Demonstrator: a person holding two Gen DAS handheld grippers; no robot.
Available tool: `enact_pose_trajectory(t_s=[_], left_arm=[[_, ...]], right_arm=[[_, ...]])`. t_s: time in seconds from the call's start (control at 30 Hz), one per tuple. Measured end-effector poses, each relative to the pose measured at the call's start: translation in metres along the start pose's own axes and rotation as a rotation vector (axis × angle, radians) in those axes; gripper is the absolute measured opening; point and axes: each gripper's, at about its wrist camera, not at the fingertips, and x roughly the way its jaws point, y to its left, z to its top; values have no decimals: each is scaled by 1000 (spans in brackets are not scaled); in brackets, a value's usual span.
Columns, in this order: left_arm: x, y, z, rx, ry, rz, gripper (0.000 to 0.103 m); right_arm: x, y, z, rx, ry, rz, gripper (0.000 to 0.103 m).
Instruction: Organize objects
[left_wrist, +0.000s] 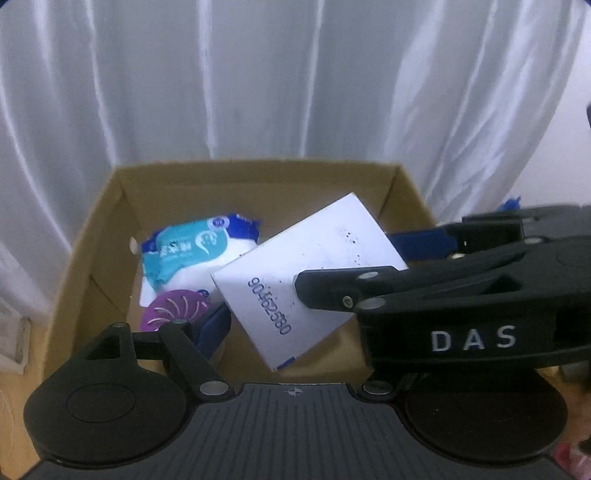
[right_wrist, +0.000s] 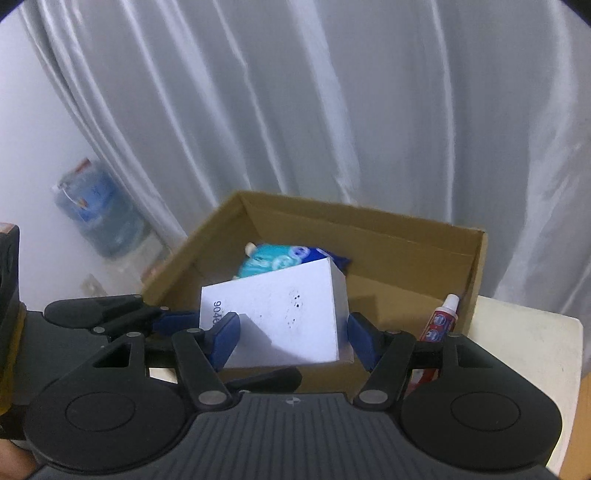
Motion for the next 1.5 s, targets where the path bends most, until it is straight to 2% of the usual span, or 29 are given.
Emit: enact_pose_trajectory(t_s=[0.07, 0.1, 0.17, 0.3, 0.57, 0.63, 0.73, 0.8, 0.83, 0.9, 1.0, 1.07, 1.1, 1.2, 1.37, 1.5], left_arm=[[13, 5, 2, -22, 47, -5, 79], [17, 7, 2, -38, 54, -6, 83], [10, 13, -6, -49, 49, -9, 89], [-1, 18, -11, -50, 33, -29, 90], [-60, 28, -35, -75, -103, -79, 93], [-78, 28, -45, -66, -151, -72, 99], [-110, 25, -64, -45, -239, -46, 103], [-128, 21, -75, -47, -292, 12, 103], [-135, 19, -80, -54, -306, 64, 103], [-142, 16, -88, -68, -309, 164, 103], [-142, 10, -101, -53, -297, 325, 103], [-137, 8, -105, -20, -260, 406, 103], [-133, 7, -106, 8, -236, 424, 103], [-119, 6, -110, 71, -186, 393, 103], [-116, 9, -116, 27, -227, 322, 103], [-116, 7, -120, 12, -248, 302, 103]], right_arm=[[15, -8, 3, 1, 33, -6, 68], [18, -10, 4, -1, 37, -5, 67], [17, -10, -1, -9, 23, -11, 67], [7, -18, -2, 34, -9, 9, 67], [-42, -16, -15, 94, -91, 38, 68], [-56, -11, -22, 123, -113, 56, 69], [-85, 8, -40, 145, -182, 85, 83], [-100, 23, -56, 142, -236, 86, 100], [-105, 29, -63, 146, -259, 78, 103], [-114, 43, -79, 143, -305, 59, 103], [-118, 59, -100, 143, -340, -35, 103], [-115, 68, -110, 133, -331, -97, 103], [-113, 71, -114, 131, -324, -126, 103], [-111, 80, -123, 120, -308, -194, 103], [-112, 95, -141, 119, -308, -312, 103], [-108, 99, -153, 144, -294, -371, 103]])
